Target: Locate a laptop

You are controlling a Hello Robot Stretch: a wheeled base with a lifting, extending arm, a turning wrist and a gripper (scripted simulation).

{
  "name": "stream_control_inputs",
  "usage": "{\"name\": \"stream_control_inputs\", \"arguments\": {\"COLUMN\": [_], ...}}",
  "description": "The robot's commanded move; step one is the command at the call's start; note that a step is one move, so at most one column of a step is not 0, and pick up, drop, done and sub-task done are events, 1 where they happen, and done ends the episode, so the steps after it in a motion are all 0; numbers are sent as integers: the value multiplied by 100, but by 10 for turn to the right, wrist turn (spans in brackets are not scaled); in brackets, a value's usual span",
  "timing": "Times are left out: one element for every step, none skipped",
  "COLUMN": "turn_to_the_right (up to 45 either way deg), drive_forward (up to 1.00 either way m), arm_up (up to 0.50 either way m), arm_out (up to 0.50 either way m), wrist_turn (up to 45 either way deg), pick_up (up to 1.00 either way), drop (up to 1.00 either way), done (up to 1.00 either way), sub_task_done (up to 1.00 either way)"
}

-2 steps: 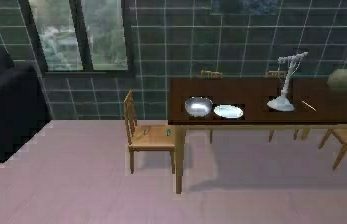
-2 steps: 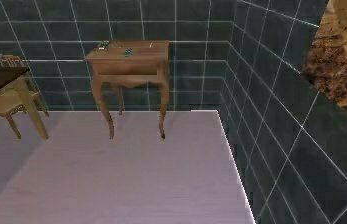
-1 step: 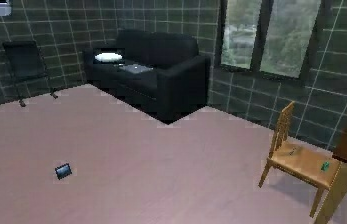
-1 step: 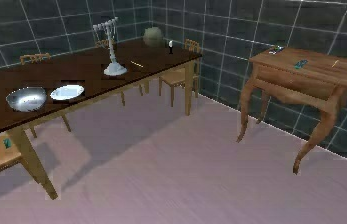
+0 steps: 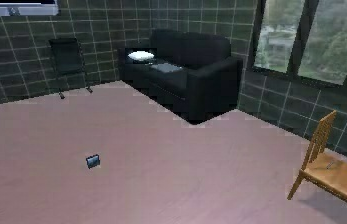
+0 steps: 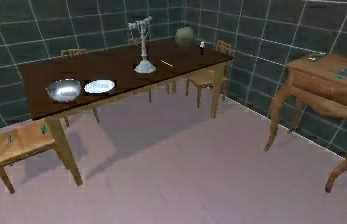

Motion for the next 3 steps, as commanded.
{"name": "stream_control_inputs", "arguments": {"turn_to_the_right": [-30,0,0], "drive_forward": [0,100,90], "arm_up": [0,0,0], "arm_out": [0,0,0], "wrist_turn": [0,0,0], "pick_up": [0,0,0], "drop": [0,0,0], "done": [0,0,0], "sub_task_done": [0,0,0]}}
